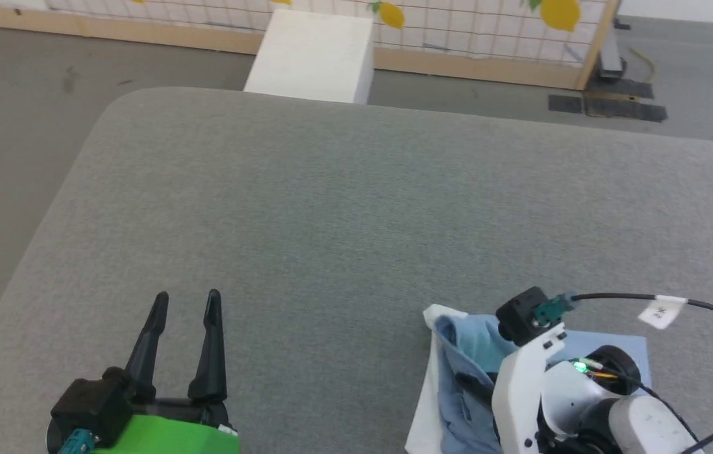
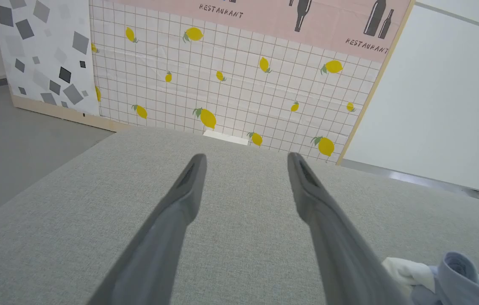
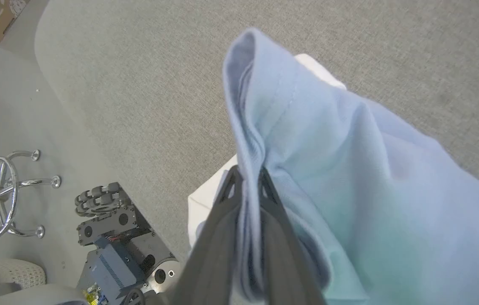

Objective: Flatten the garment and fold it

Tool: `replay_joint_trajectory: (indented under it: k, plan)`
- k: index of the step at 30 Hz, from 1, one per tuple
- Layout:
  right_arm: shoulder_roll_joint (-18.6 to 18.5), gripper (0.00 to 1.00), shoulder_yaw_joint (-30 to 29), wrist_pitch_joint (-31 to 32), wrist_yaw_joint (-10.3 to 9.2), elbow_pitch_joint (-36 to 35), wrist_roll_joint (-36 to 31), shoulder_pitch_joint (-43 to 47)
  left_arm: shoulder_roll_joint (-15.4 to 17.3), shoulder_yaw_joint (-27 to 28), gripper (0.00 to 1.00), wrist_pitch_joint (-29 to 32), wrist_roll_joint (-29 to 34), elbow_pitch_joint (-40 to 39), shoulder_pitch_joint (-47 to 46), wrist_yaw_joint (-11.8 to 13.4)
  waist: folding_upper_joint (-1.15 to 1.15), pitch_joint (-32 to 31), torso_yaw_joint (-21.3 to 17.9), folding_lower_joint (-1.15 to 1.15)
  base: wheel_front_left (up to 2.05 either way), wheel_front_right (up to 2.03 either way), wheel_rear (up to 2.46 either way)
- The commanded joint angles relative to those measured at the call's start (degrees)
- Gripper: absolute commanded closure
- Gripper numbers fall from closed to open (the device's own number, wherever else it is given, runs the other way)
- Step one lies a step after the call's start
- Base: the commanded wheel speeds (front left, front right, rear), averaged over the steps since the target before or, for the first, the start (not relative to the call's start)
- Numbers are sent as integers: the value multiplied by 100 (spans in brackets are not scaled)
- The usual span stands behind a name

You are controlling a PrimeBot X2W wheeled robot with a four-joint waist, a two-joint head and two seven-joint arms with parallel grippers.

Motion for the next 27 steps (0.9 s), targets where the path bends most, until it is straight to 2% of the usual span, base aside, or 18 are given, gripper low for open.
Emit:
replay_joint_trajectory:
  k: [1, 5, 6, 7, 8, 9, 13, 18, 23, 27]
  plan:
    - [-46, 100, 67, -27, -8, 194, -108, -134, -41, -19, 0, -23, -37, 25, -99, -13, 0, 10, 181, 0, 0, 0, 0]
    - [-92, 100, 121, -28, -8, 751, -290, -265, -107, -78, 0, -60, -52, 122, -131, -37, 0, 32, 385, 0, 0, 0, 0]
    - [-93, 93, 120, -21, -8, 857, -330, -288, -125, -88, 0, -70, -57, 145, -138, -41, 0, 33, 421, 0, 0, 0, 0]
    - [-72, 75, 93, -18, -8, 981, -369, -314, -142, -96, 0, -83, -59, 174, -142, -47, 0, 33, 455, 0, 0, 0, 0]
    - [-45, 51, 60, -30, -8, 1064, -399, -333, -153, -102, 0, -92, -61, 197, -143, -51, 0, 32, 480, 0, 0, 0, 0]
    - [-10, 0, 40, -54, -8, 1144, -433, -360, -166, -106, 0, -103, -62, 222, -145, -55, 0, 32, 502, 0, 0, 0, 0]
    - [156, 0, -38, -125, -8, 1215, -395, -452, -199, -120, 0, -131, -61, 297, -151, -66, 0, 23, 515, 0, 0, 0, 0]
    - [188, 0, -113, -204, -8, 749, -131, -524, -197, -154, 0, -143, -57, 343, -145, -85, 0, -19, 363, 0, 0, 0, 0]
    - [245, 0, -757, -602, -8, -92, 49, -345, -163, -143, 0, -151, -16, 286, -162, -58, 0, -17, 103, 0, 0, 0, 0]
    - [152, 0, -1390, -1198, -8, -722, -268, -70, -132, -110, 0, -149, 11, 211, -164, -11, 0, -17, -136, 0, 0, 0, 0]
